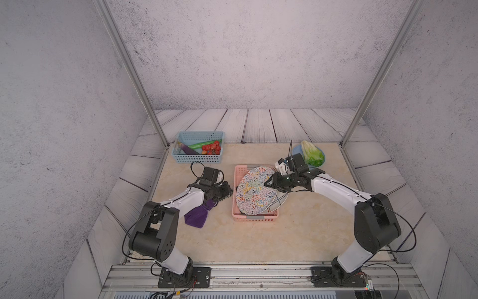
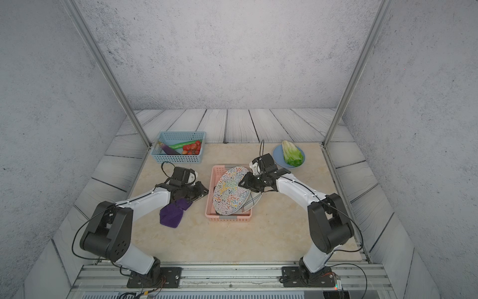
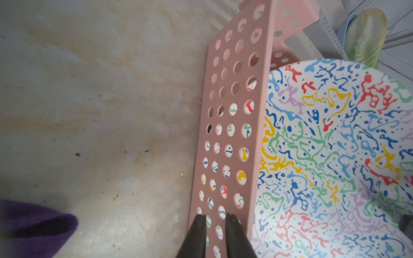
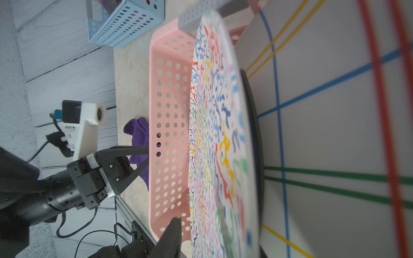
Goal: Wipe the wet plate dry
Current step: Pick up the plate from the bin.
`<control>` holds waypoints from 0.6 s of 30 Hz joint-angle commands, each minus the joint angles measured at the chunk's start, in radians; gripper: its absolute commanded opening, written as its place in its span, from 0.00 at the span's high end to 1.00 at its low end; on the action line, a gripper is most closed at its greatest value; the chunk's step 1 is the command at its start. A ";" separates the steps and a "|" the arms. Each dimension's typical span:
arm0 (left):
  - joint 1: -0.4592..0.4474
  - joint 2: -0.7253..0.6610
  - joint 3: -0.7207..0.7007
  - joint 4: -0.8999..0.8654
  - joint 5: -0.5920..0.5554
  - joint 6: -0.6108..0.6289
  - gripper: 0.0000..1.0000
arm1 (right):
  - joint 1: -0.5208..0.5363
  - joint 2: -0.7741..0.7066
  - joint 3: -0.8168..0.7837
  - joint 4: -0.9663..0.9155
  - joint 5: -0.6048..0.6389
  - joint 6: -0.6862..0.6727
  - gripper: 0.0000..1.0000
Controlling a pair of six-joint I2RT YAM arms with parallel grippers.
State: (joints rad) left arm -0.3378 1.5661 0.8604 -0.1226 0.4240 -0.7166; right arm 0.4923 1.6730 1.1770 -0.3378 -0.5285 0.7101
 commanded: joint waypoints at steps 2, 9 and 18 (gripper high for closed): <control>-0.018 -0.092 -0.024 0.011 -0.035 0.004 0.78 | 0.021 0.056 0.003 0.036 0.021 0.009 0.66; -0.016 -0.382 -0.073 -0.213 -0.361 0.041 0.72 | 0.017 -0.116 0.024 -0.016 0.115 -0.057 0.96; 0.138 -0.472 -0.100 -0.372 -0.578 0.002 0.01 | 0.014 -0.438 -0.070 -0.030 0.201 -0.044 0.98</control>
State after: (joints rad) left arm -0.2584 1.0492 0.7773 -0.4164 -0.1097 -0.7166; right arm 0.5049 1.2995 1.1328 -0.3820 -0.3534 0.6659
